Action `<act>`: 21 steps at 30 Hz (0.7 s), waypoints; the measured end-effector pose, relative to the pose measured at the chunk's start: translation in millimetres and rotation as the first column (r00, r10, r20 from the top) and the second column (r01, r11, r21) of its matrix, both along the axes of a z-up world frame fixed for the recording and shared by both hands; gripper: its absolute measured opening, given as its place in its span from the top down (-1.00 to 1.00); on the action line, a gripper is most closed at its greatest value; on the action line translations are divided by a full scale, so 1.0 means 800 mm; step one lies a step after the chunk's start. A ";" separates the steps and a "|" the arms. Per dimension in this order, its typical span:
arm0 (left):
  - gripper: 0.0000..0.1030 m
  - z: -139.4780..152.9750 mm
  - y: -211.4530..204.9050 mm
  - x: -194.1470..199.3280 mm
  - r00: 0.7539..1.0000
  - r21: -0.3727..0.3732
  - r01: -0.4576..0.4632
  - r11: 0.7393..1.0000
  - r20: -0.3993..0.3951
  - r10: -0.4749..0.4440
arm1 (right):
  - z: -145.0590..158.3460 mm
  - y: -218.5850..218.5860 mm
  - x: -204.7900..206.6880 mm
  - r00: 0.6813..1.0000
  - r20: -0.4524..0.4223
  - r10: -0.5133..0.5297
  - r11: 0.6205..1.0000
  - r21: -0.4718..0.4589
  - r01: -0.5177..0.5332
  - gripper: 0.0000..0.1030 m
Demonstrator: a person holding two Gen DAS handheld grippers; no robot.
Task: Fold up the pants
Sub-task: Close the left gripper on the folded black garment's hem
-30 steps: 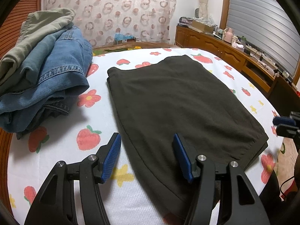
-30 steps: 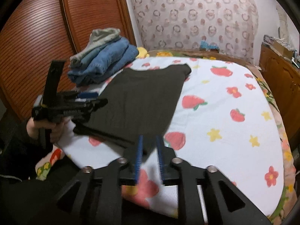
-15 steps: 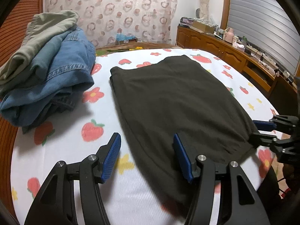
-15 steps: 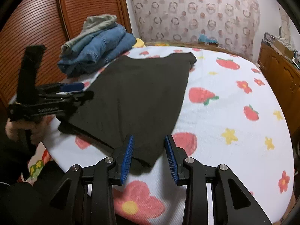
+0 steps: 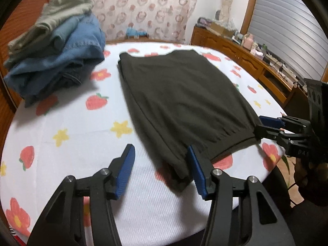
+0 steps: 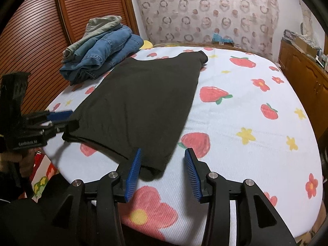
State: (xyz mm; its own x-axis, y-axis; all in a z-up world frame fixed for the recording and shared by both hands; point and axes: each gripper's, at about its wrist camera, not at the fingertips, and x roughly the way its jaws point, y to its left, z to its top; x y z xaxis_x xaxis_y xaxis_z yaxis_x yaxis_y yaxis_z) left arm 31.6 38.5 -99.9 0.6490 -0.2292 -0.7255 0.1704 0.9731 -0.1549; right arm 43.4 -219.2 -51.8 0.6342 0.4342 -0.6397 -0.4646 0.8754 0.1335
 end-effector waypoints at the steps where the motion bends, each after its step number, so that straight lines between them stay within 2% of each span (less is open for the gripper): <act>1: -0.02 0.000 -0.001 -0.002 1.000 0.003 -0.001 1.000 0.001 0.001 | 0.000 -0.001 0.000 1.000 -0.001 -0.001 1.000 0.002 0.001 0.12; 9: 0.29 0.002 -0.001 -0.013 1.000 -0.024 0.000 1.000 -0.014 0.000 | -0.001 -0.005 -0.004 1.000 -0.009 0.015 1.000 0.018 -0.015 0.12; 16: 0.31 0.002 -0.003 -0.020 1.000 -0.017 0.006 1.000 -0.017 -0.007 | -0.001 -0.005 -0.005 1.000 -0.014 0.023 0.999 0.032 -0.022 0.12; 21: 0.42 0.002 -0.006 -0.022 1.000 -0.025 0.017 1.000 -0.019 -0.018 | -0.002 -0.002 -0.006 0.999 -0.019 0.040 0.998 0.038 -0.040 0.36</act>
